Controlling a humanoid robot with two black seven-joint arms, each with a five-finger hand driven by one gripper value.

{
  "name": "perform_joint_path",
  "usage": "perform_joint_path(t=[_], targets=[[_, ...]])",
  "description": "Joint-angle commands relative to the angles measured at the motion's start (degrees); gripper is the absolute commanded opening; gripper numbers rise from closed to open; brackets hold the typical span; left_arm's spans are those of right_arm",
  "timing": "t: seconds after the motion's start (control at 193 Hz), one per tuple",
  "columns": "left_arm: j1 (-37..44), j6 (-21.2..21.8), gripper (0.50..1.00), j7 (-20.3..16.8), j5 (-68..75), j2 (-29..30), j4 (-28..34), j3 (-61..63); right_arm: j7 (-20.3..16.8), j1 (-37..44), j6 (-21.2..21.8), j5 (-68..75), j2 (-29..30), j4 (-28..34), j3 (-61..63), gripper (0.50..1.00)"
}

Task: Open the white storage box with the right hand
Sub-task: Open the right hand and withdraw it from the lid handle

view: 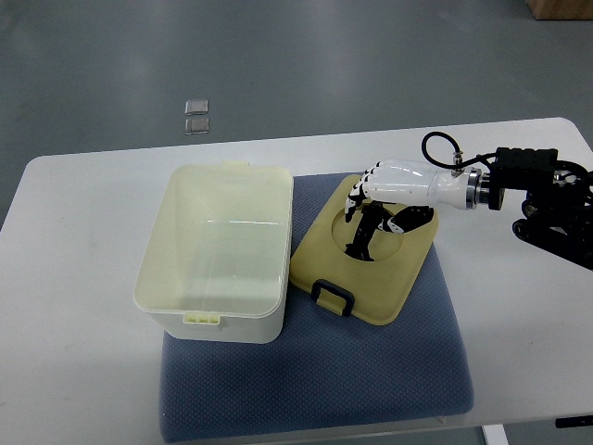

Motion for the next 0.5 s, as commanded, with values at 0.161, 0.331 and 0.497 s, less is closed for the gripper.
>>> perform_joint_path(t=[0.161, 0.331, 0.497], targets=[[0.00, 0.03, 1.000, 0.00, 0.00, 0.00, -0.09, 0.00, 0.00, 0.95, 0.18, 0.48, -3.02, -0.52, 1.15, 0.846], [0.00, 0.03, 1.000, 0.00, 0.00, 0.00, 0.00, 0.00, 0.00, 2.62, 1.58, 2.94, -5.92, -0.52, 2.64, 0.844], [0.00, -0.06, 1.000, 0.00, 0.00, 0.00, 0.00, 0.00, 0.00, 2.18, 11.16, 16.12, -6.01, -1.57, 12.05, 0.846]])
